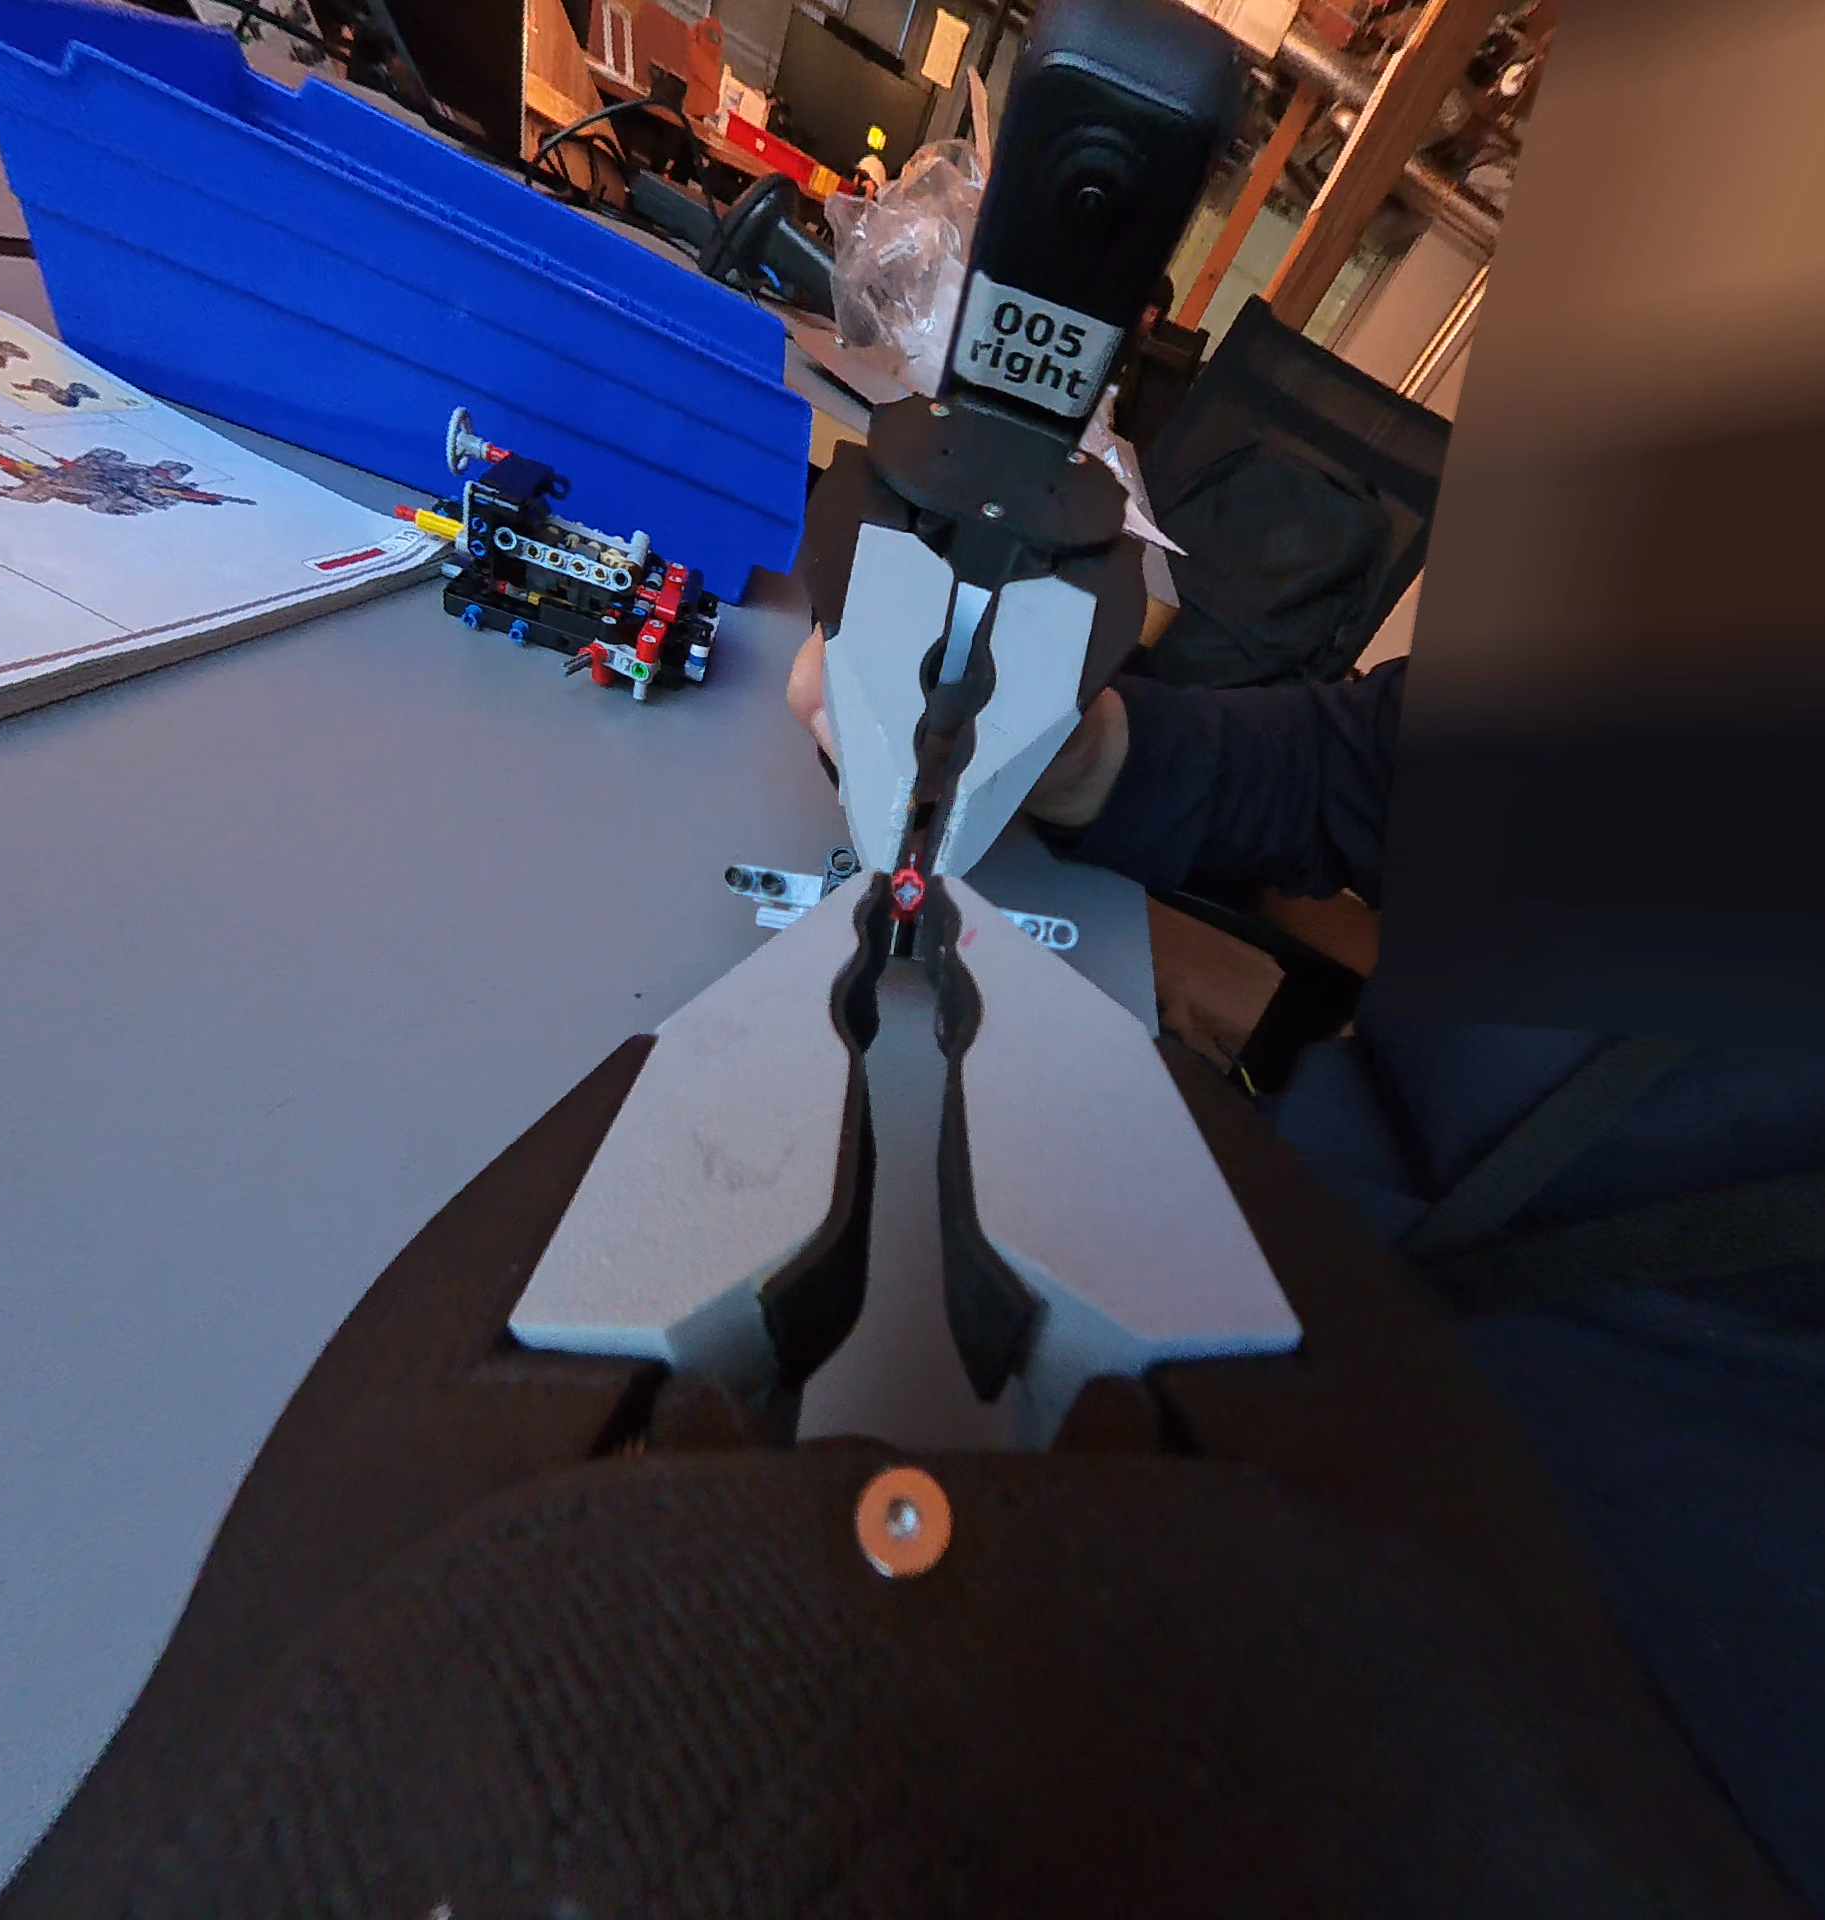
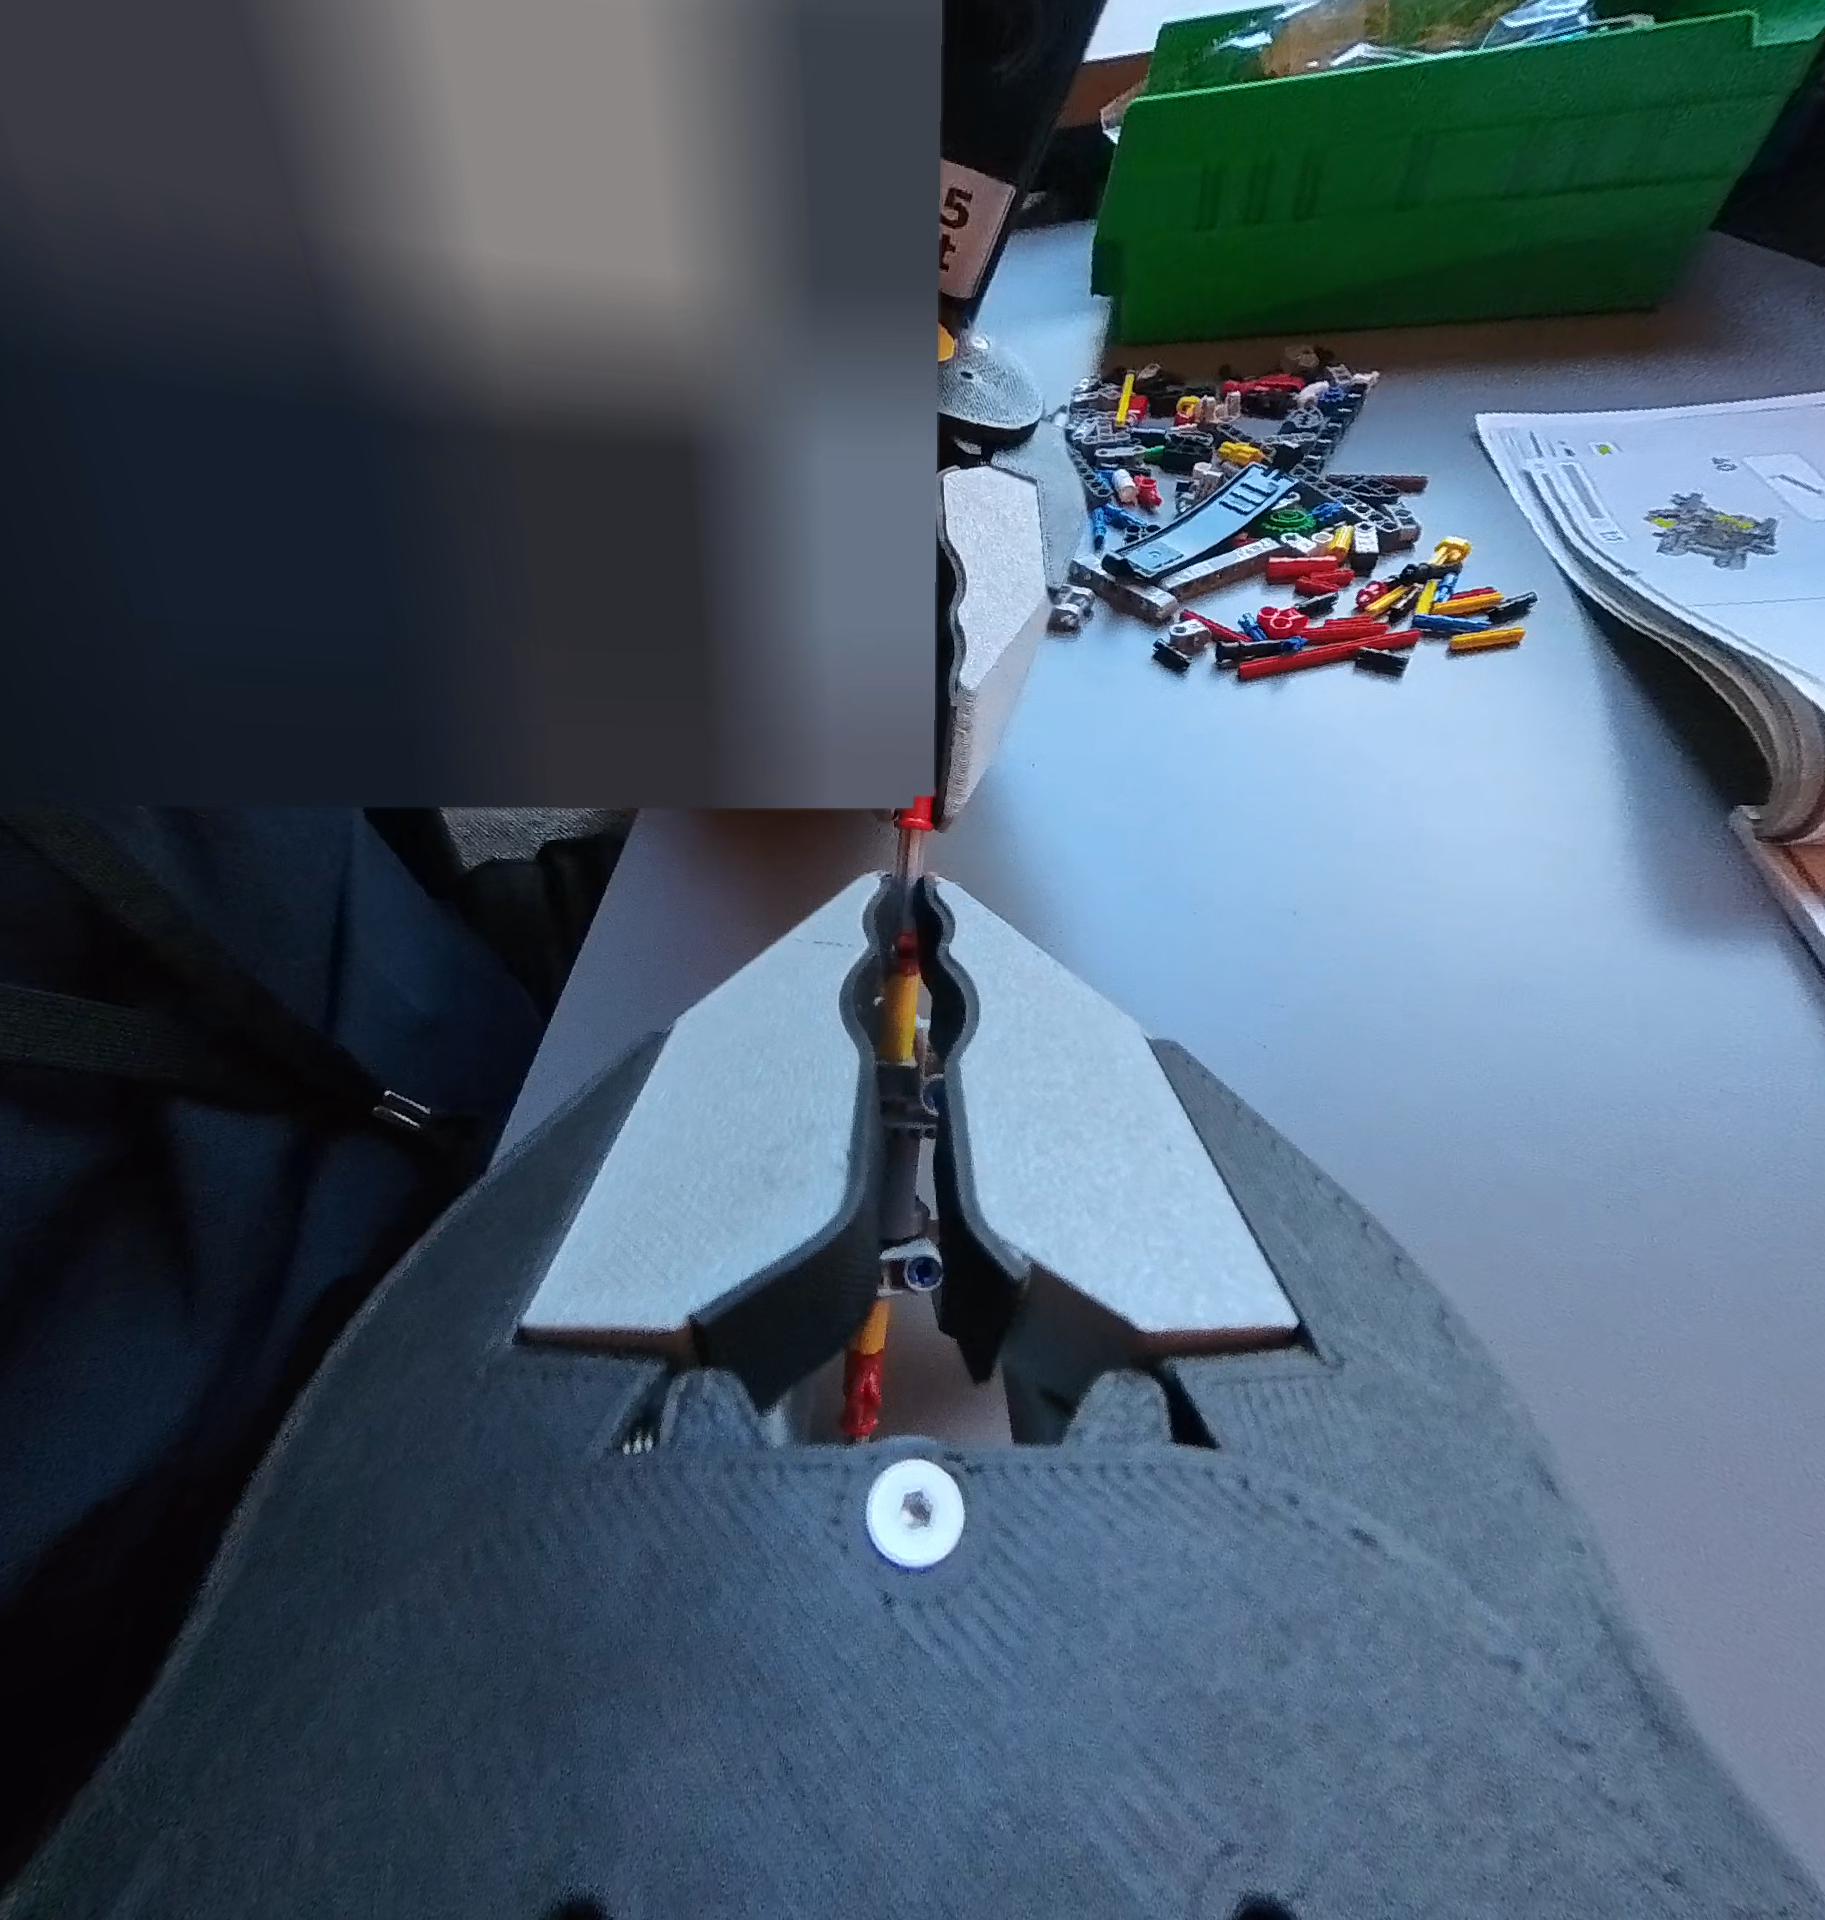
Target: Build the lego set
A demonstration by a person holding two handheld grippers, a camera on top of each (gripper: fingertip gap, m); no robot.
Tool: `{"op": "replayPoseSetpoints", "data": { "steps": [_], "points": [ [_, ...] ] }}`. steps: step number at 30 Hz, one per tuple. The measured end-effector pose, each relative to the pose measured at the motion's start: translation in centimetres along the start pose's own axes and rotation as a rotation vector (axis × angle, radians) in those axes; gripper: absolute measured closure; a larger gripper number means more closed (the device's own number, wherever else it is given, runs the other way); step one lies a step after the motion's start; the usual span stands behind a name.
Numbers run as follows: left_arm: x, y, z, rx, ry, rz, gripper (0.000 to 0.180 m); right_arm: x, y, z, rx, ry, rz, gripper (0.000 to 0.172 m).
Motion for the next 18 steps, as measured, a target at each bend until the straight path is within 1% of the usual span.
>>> {"op": "replayPoseSetpoints", "data": {
  "steps": [1,6,11,13,15,18],
  "points": [
    [-0.01,-0.01,0.01,-0.002,-0.001,-0.001,0.176,0.01,-0.01,-0.01,0.007,0.003,0.004,0.172],
    [0.04,0.11,-0.05,-0.033,0.008,-0.026,0.177,0.12,-0.11,-0.02,0.039,0.021,0.021,0.172],
    [0.12,-0.09,-0.16,-0.021,0.007,-0.008,0.176,0.23,0.01,-0.04,0.088,0.049,0.069,0.172],
    [-0.24,-0.46,-0.15,-0.024,-0.025,-0.025,0.176,-0.06,0.23,0.28,0.055,0.019,0.054,0.172],
    [-0.27,-0.43,-0.25,-0.041,-0.027,-0.035,0.176,-0.09,0.21,0.42,0.014,-0.001,0.021,0.172],
    [-0.75,-0.62,-0.09,-0.013,-0.071,-0.015,0.176,-0.39,0.24,0.62,0.009,-0.020,0.020,0.172]
  ]
}}
Point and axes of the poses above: each gripper's, where its closed fingertips meet, z out along the fingers, x out of its top, y = z × x across the jaws, the point moved 1 cm from there along -z, back along the fingers, and after that the axes turned 13 degrees about -y, right-handed, at the moved point
